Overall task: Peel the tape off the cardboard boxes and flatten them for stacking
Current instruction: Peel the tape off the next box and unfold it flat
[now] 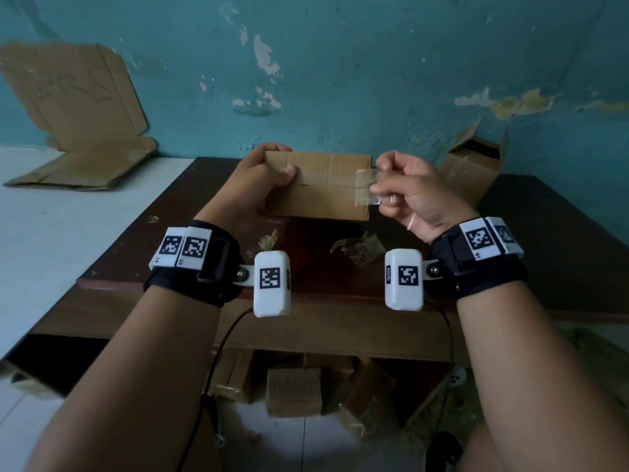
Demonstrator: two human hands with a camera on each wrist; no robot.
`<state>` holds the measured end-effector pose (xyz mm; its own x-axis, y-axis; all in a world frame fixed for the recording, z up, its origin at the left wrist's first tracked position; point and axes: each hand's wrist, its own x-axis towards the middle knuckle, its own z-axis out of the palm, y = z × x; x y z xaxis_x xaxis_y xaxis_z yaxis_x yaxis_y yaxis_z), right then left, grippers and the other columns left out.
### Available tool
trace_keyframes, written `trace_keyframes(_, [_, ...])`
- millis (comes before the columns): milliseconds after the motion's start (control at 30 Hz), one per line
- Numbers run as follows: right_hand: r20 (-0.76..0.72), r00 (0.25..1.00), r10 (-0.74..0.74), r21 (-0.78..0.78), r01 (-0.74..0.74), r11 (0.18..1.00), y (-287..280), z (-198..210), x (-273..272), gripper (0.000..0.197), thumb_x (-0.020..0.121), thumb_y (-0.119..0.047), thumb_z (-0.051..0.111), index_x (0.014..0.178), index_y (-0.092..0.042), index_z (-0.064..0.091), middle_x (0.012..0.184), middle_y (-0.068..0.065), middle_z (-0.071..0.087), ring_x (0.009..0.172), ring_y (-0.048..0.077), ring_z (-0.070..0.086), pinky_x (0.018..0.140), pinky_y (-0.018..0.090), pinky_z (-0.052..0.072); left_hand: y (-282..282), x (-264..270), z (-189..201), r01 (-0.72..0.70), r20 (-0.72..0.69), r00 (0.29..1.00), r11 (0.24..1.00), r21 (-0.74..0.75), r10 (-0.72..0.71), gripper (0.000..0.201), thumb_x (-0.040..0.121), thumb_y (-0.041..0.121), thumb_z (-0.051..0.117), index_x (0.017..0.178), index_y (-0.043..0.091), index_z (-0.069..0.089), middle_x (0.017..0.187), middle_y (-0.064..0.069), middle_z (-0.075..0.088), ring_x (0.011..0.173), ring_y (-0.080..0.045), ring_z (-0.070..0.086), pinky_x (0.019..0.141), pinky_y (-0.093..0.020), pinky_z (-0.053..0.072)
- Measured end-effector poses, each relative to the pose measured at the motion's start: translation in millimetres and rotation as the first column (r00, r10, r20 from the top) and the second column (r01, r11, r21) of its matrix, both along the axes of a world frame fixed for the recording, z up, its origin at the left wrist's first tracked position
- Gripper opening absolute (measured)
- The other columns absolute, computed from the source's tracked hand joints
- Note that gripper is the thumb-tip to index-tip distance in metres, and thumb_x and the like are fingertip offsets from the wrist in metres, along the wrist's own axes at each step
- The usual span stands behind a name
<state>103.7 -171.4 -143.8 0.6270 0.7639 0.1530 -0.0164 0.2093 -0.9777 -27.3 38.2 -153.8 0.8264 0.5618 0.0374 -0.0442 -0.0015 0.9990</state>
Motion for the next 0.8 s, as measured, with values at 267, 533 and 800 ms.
trace_keyframes(267, [0.079,0.987,-0.137,-0.041,0.14,0.989,-2.9,-1.3,3.0,0.037,0.089,0.02,0.046,0.081,-0.016,0.05,0.068,-0.002,0.04,0.049,0.005,0.032,0.04,0.017,0.02,1.5,-0.4,-0.3,-0.016,0.021,1.0,1.0,0.01,0.016,0.023,0.096,0.012,0.06,0.096,0.035,0.059,0.111,0.002,0.057,0.093,-0.025,0.057,0.054,-0.041,0.055])
trace_keyframes(533, [0.222,0.953,-0.206,-0.137,0.24,0.961,-1.9,-2.5,8.7,0.034,0.089,0.019,0.049,0.079,-0.013,0.052,0.067,0.001,0.041,0.049,0.007,0.032,0.04,0.018,0.021,9.3,-0.5,-1.9,-0.038,0.012,0.999,0.998,0.055,0.038,0.025,0.095,0.013,0.062,0.092,0.038,0.063,0.111,0.001,0.058,0.094,-0.026,0.057,0.06,-0.042,0.055])
trace_keyframes(800, [0.427,0.832,-0.353,-0.144,0.448,0.882,-7.2,-7.1,15.1,0.031,0.087,0.016,0.055,0.074,-0.013,0.056,0.063,-0.002,0.05,0.039,-0.003,0.044,0.04,0.01,0.032,19.9,-7.2,3.0,-0.041,0.054,0.998,0.998,0.053,0.039,0.021,0.083,0.019,0.068,0.092,0.038,0.066,0.111,-0.002,0.061,0.096,-0.025,0.06,0.074,-0.046,0.054])
